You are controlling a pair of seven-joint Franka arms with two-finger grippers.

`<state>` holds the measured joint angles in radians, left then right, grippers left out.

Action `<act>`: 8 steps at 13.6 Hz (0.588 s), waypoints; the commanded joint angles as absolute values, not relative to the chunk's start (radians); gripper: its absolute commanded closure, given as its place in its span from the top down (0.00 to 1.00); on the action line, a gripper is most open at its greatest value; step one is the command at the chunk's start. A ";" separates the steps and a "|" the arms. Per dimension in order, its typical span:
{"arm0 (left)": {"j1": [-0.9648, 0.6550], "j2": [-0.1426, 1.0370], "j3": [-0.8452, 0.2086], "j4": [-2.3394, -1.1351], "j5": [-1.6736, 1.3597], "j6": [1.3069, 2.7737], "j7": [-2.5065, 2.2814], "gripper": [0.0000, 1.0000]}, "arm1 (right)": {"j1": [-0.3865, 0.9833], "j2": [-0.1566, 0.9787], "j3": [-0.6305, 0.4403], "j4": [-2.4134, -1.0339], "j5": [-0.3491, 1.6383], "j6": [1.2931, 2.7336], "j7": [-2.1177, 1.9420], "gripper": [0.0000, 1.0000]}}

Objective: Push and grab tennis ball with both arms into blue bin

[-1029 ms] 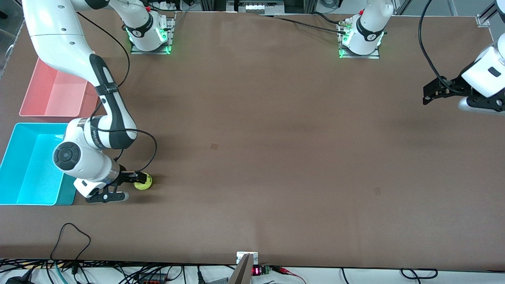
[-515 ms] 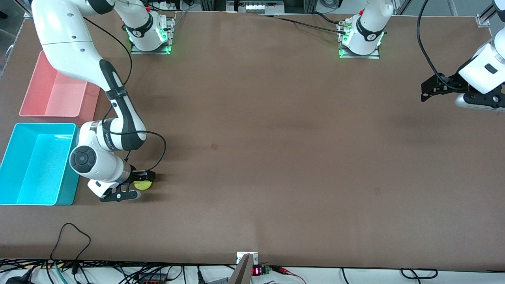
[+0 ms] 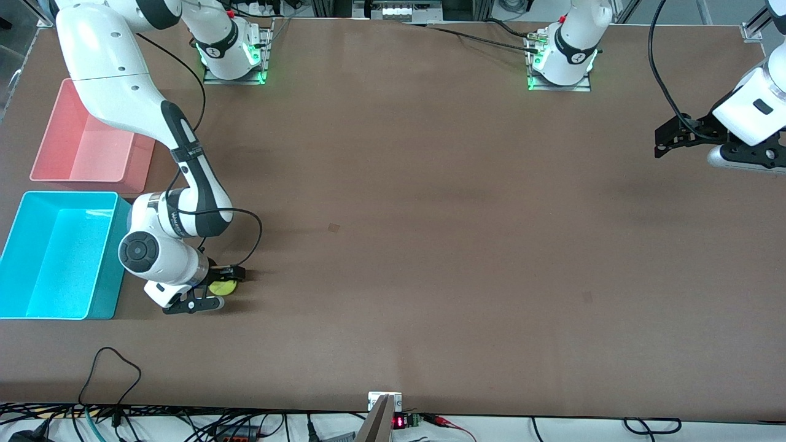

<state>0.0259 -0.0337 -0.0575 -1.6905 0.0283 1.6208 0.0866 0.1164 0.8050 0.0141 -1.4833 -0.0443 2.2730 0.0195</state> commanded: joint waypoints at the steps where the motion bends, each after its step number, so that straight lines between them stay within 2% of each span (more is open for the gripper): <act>1: 0.017 -0.040 -0.055 -1.674 0.015 1.598 0.080 1.00 | 0.114 0.824 0.017 -1.460 -0.058 2.283 0.006 1.00; 2: 0.015 -0.040 -0.055 -1.672 0.015 1.597 0.078 1.00 | 0.114 0.824 0.017 -1.460 -0.058 2.284 0.006 1.00; 3: 0.015 -0.040 -0.055 -1.672 0.015 1.597 0.078 1.00 | 0.114 0.824 0.017 -1.460 -0.058 2.284 0.006 0.92; 4: 0.014 -0.038 -0.055 -1.671 0.017 1.597 0.078 1.00 | 0.114 0.824 0.017 -1.460 -0.058 2.284 0.006 0.79; 8: 0.014 -0.038 -0.055 -1.669 0.015 1.597 0.080 1.00 | 0.118 0.824 0.017 -1.460 -0.075 2.284 0.008 0.13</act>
